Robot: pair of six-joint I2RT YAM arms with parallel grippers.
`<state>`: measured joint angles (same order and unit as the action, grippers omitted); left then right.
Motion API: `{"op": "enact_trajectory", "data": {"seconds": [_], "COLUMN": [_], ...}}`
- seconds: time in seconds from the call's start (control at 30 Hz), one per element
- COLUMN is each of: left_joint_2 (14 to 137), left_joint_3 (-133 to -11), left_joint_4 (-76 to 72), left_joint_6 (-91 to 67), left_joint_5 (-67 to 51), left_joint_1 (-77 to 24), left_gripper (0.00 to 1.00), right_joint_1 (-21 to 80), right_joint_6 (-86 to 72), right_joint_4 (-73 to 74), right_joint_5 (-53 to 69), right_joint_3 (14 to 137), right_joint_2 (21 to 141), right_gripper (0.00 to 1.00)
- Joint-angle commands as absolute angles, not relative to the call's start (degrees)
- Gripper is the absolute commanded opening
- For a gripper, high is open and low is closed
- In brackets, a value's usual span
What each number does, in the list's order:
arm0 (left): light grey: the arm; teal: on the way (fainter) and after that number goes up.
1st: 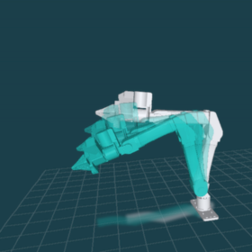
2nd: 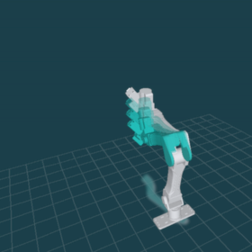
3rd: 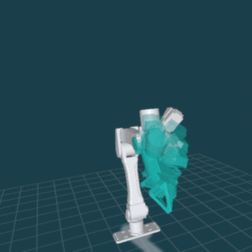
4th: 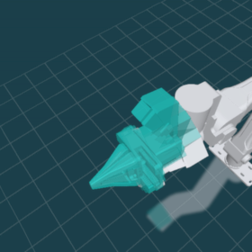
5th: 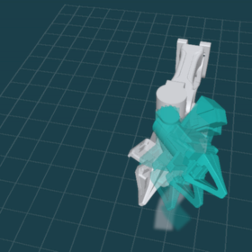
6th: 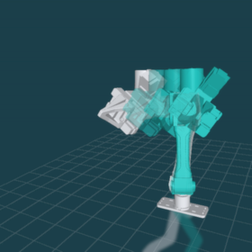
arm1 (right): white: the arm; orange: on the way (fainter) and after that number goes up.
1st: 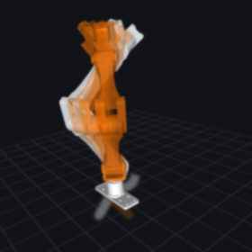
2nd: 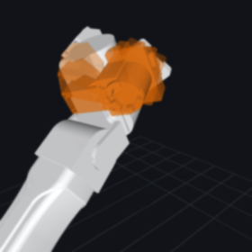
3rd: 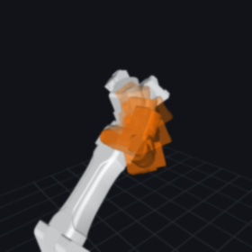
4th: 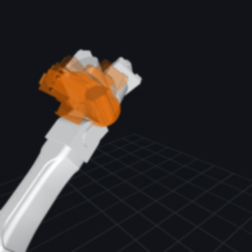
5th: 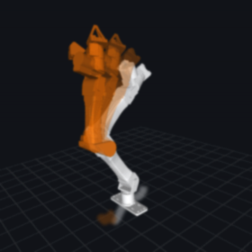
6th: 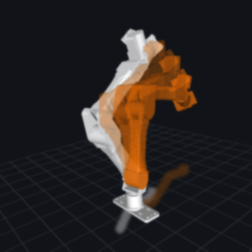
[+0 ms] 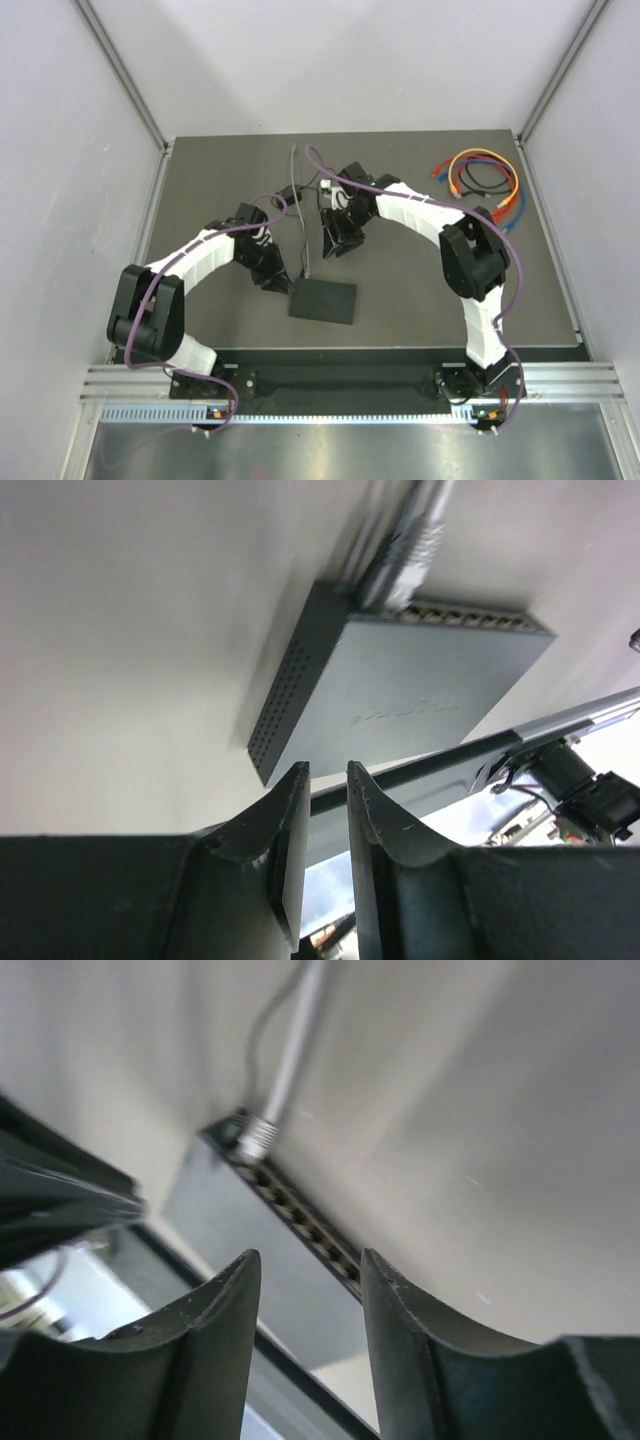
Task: Pull the plug from the switch port
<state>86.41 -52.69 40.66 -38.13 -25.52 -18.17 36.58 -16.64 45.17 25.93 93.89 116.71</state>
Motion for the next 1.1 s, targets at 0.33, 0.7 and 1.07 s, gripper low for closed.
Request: {"op": "enact_trajectory", "data": {"seconds": [0.33, 0.7, 1.07], "left_joint_2": [85.60, 87.27, 88.50], "left_joint_3": [-48.34, -46.85, -46.32], "left_joint_4": [35.68, 34.80, 34.80], "left_joint_6": [-41.13, -42.45, -42.36], "left_joint_5": [-30.06, -29.80, -29.71], "left_joint_1": [-18.46, -18.90, -19.07], "left_gripper": [0.26, 0.26, 0.27], "right_joint_1": [36.21, 36.12, 35.33], "right_joint_6": [-27.59, -31.37, -32.60], "right_joint_4": [25.76, 17.41, 11.26], "right_joint_5": [49.65, 52.99, 54.05], "right_joint_3": [89.83, 84.21, 81.13], "right_joint_2": [122.52, 124.45, 127.70], "right_gripper": [0.47, 0.42, 0.36]}}
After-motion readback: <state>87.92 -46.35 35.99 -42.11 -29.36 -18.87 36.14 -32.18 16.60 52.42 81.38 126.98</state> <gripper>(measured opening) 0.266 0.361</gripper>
